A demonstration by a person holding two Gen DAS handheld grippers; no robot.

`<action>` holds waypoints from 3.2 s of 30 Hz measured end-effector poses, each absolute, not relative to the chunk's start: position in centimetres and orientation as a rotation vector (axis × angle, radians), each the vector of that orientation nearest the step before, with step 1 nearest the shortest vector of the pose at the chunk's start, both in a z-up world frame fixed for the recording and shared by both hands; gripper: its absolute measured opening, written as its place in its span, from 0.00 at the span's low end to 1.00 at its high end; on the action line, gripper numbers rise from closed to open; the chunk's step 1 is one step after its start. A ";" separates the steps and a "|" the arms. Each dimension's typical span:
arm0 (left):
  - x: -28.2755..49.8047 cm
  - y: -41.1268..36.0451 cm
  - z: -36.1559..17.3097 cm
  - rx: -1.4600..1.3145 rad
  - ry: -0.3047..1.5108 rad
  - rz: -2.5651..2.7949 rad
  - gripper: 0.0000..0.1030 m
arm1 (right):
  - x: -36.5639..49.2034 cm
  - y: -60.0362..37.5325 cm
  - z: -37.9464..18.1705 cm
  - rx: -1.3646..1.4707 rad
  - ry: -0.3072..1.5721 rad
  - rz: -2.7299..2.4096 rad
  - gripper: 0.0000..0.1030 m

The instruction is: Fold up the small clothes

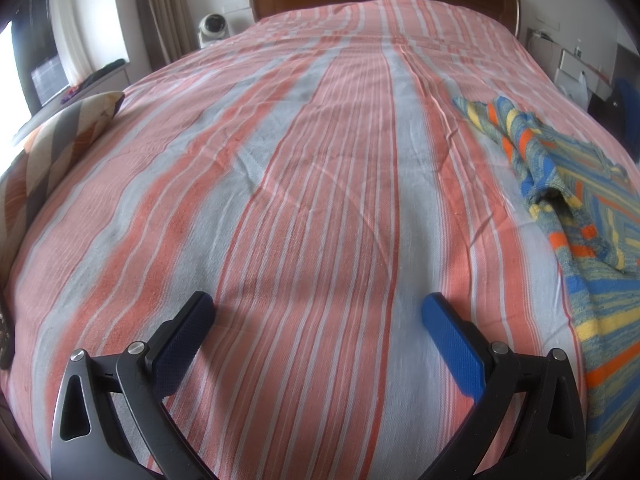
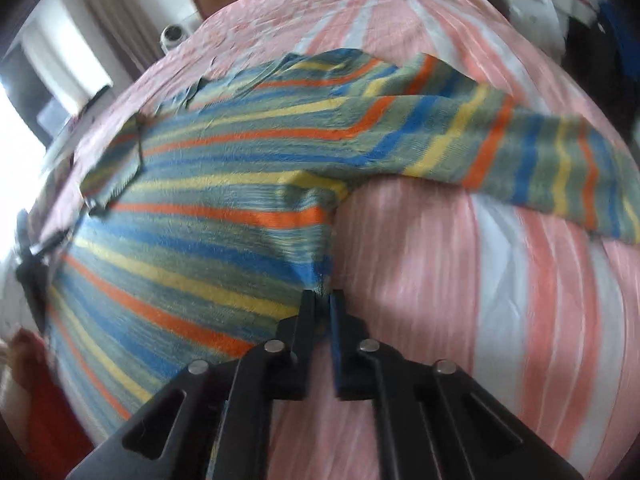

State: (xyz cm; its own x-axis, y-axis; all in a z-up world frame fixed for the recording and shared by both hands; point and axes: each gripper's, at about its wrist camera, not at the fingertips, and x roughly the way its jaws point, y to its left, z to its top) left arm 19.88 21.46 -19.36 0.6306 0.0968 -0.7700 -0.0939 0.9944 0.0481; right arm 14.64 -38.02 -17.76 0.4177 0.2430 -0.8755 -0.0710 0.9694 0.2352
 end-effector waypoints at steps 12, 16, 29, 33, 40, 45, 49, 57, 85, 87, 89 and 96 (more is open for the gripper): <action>19.9 21.5 -19.4 0.003 0.882 0.109 1.00 | 5.1 -32.7 -14.7 0.218 1.085 0.393 0.37; 19.9 21.4 -19.4 0.004 0.881 0.110 1.00 | 1.9 -35.2 -17.1 0.255 1.118 0.328 0.24; 19.8 21.4 -19.4 0.011 0.885 0.116 1.00 | -3.2 -36.9 -15.1 0.212 0.973 0.097 0.42; 19.9 21.6 -19.3 -0.016 0.899 0.117 1.00 | -3.4 -37.4 -16.0 0.268 0.980 0.097 0.45; 20.2 20.5 -16.2 0.029 1.055 0.096 0.97 | -3.4 -36.6 -16.1 0.236 0.960 0.114 0.46; 17.6 12.4 -8.8 0.213 0.851 -0.204 0.98 | -3.5 -36.7 -16.3 0.245 0.953 0.126 0.50; 17.5 3.8 -9.1 0.429 0.831 -0.417 0.98 | -3.3 -36.8 -16.4 0.263 0.947 0.128 0.51; 23.6 -0.2 -16.2 0.431 1.041 -0.455 0.15 | -4.0 -37.3 -16.2 0.291 0.939 0.127 0.51; 25.3 33.0 -15.1 -0.332 0.930 0.380 0.11 | -3.2 -36.2 -17.0 0.249 0.952 0.134 0.56; 23.5 33.3 -14.8 -0.340 0.917 0.385 0.51 | -3.2 -36.3 -17.0 0.251 0.952 0.141 0.56; 21.0 33.0 -13.7 -0.353 0.872 0.328 0.65 | -3.2 -36.7 -16.6 0.266 0.953 0.151 0.57; 9.4 24.3 -11.6 -0.341 0.971 -0.179 0.84 | -4.2 -39.2 -14.1 0.282 0.971 0.159 0.61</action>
State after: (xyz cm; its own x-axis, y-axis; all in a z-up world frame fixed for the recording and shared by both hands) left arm 9.44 24.26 -11.65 0.5556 -0.2991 -0.7758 -0.0032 0.9322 -0.3618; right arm -4.19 -39.17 -14.08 0.5565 0.2585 -0.7896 -0.0076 0.9519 0.3063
